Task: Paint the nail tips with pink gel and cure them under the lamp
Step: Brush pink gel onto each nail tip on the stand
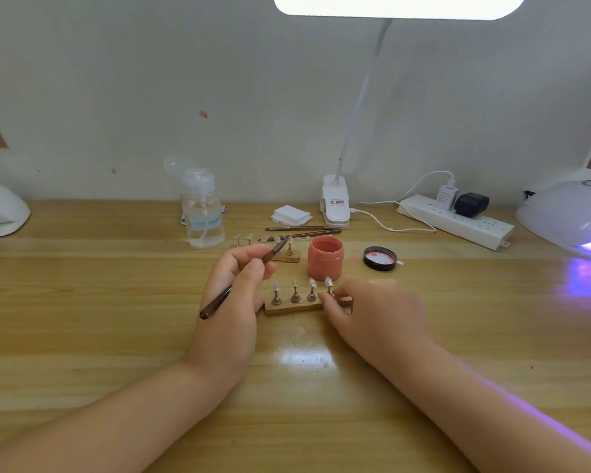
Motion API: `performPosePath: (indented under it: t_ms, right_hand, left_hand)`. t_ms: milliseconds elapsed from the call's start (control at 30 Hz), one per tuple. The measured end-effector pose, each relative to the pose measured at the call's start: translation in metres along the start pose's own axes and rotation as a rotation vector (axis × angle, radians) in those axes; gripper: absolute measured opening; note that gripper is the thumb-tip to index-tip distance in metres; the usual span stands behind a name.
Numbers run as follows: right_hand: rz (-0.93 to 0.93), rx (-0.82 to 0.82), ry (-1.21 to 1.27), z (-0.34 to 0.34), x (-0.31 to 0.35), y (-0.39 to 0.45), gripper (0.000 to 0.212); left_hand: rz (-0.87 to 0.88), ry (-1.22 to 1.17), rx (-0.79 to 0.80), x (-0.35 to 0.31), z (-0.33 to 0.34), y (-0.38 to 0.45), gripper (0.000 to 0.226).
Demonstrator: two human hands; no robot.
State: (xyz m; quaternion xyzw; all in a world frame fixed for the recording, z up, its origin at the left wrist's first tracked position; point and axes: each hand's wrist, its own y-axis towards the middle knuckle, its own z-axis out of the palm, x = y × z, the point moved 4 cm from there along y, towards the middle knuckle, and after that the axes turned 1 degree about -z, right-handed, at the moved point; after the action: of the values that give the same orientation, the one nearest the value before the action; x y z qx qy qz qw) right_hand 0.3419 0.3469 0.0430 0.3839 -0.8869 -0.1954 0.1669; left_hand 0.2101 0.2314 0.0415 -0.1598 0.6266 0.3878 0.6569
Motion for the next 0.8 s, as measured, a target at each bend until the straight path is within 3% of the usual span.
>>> performPosePath:
  t_ms: [367, 800]
  right_hand:
    - [0.025, 0.057, -0.098, 0.011, -0.009, 0.007, 0.040]
    - [0.067, 0.049, 0.040, 0.007, -0.014, 0.009, 0.030]
  left_hand:
    - [-0.001, -0.040, 0.128, 0.002, 0.003, -0.001, 0.021]
    - [0.021, -0.019, 0.239, 0.002, 0.007, -0.002, 0.028]
